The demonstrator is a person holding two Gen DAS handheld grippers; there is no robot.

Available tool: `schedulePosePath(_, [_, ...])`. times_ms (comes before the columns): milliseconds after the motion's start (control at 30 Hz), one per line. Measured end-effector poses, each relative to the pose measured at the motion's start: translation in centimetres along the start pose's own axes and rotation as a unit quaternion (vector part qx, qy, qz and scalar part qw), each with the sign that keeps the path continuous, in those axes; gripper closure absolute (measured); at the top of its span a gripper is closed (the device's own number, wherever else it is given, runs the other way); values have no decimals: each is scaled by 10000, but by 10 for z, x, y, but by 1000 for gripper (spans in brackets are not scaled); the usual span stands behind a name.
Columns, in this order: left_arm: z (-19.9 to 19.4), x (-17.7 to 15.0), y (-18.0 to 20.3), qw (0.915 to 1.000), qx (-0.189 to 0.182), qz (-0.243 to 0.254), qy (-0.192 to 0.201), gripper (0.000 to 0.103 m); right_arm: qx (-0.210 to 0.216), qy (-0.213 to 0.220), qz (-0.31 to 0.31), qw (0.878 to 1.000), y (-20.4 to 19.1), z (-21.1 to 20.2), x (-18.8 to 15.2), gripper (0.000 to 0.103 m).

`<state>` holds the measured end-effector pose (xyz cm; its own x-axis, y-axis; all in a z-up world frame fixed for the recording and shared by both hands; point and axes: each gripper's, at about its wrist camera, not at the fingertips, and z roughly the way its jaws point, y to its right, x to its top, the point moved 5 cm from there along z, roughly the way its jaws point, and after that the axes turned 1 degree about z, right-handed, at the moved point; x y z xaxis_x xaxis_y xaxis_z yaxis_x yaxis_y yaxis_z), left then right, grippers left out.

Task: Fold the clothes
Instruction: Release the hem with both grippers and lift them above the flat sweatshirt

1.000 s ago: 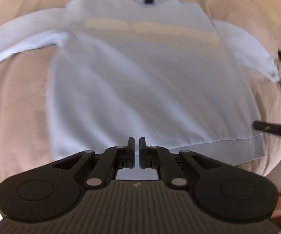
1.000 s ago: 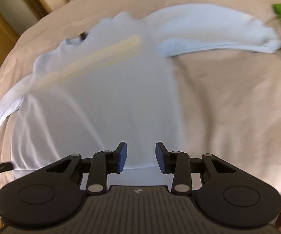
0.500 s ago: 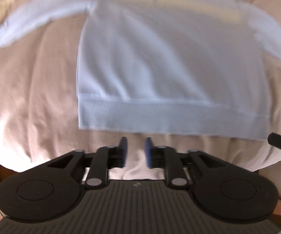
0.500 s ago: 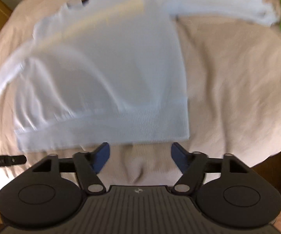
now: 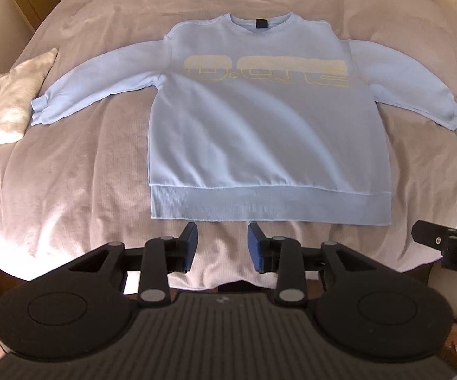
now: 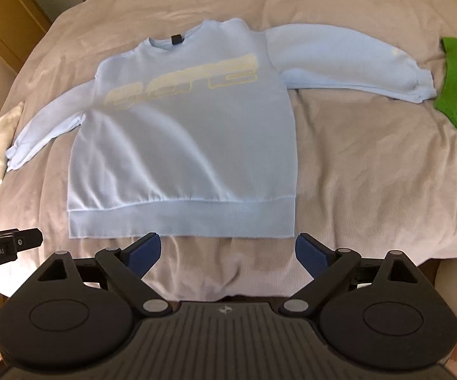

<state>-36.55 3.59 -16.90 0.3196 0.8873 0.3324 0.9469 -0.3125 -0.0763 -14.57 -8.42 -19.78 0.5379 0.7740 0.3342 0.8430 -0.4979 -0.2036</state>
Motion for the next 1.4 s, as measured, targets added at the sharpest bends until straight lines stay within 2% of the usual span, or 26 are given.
schedulePosePath(400, [-33, 2, 8, 9996, 3, 78, 279, 69, -112, 134, -232, 9996, -17, -33, 4, 7])
schedulePosePath(700, [-39, 4, 9, 9993, -34, 57, 376, 68, -304, 318, -270, 9987, -20, -49, 11, 6])
schedulePosePath(1100, [-49, 5, 6, 9988, 11, 40, 493, 65, -348, 402, -224, 9983, -14, -59, 16, 6])
schedulePosePath(1400, [-53, -4, -10, 9986, 87, -157, 491, 65, -225, 419, -457, 9978, -29, -59, 15, 5])
